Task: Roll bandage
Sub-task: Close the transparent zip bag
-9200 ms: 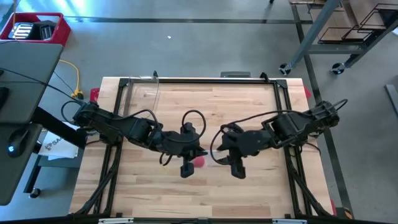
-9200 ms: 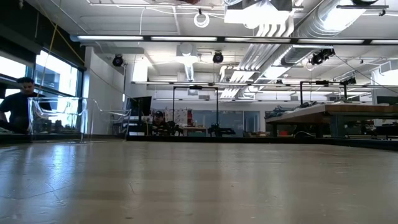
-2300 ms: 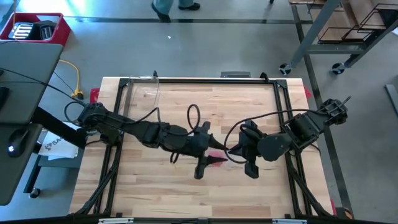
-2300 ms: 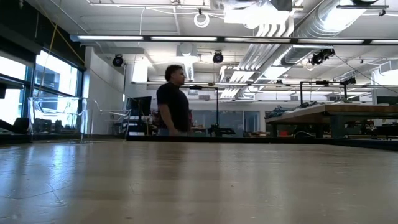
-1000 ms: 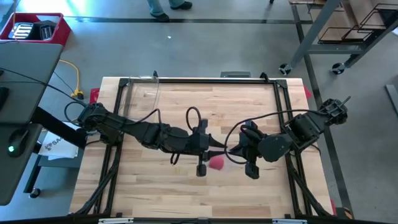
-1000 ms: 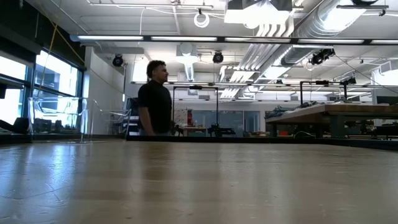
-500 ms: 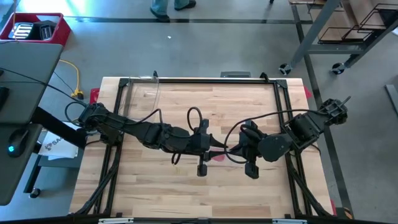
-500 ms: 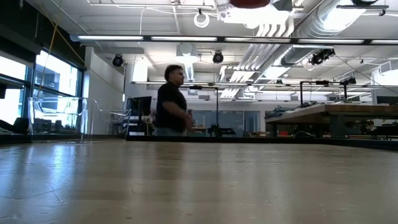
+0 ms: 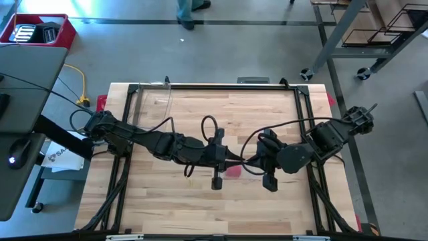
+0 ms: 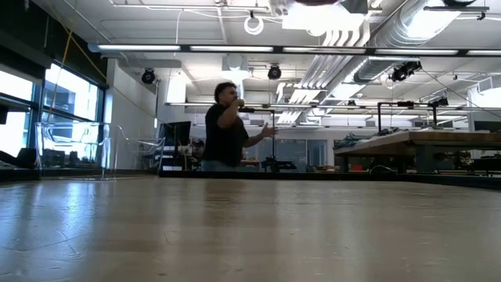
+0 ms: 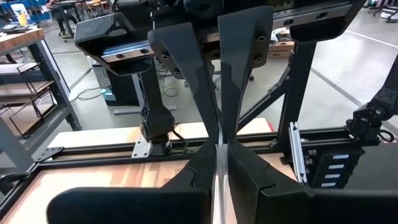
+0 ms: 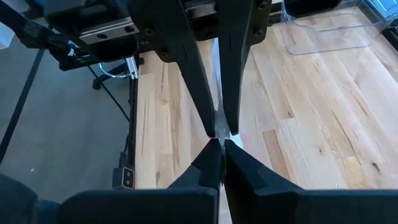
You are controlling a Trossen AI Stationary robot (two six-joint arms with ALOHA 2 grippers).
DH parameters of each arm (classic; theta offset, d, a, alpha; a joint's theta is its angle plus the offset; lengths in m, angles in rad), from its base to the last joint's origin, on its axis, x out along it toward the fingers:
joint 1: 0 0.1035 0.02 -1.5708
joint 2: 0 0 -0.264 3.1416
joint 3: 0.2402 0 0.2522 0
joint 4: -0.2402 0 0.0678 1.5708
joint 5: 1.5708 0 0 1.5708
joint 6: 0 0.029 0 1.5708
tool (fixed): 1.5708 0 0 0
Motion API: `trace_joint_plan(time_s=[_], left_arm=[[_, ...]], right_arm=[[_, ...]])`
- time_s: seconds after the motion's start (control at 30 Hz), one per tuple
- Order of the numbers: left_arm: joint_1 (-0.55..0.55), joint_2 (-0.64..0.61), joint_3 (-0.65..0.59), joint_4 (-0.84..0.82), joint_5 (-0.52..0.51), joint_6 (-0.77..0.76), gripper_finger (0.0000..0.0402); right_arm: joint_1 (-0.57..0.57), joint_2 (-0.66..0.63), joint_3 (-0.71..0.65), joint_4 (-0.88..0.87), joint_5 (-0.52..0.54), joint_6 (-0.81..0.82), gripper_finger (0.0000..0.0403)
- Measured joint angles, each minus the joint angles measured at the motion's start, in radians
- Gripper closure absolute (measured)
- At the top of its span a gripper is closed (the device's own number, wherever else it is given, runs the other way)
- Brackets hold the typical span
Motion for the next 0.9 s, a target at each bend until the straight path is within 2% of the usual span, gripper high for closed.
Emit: trace_joint_plan(time_s=[0.17, 0.37, 0.9], left_arm=[[0.0, -0.012, 0.001, -0.053, 0.0, 0.0, 0.0371], [0.0, -0.055, 0.001, -0.171, -0.003, -0.01, 0.0377], [-0.039, -0.197, 0.001, -0.655, -0.012, -0.091, 0.0368]], right_arm=[[-0.001, 0.002, -0.001, 0.0, 0.002, 0.009, 0.0403], [-0.001, 0.002, -0.001, 0.009, 0.005, 0.01, 0.0403], [0.0, -0.001, -0.001, 0.07, 0.029, -0.014, 0.0403]])
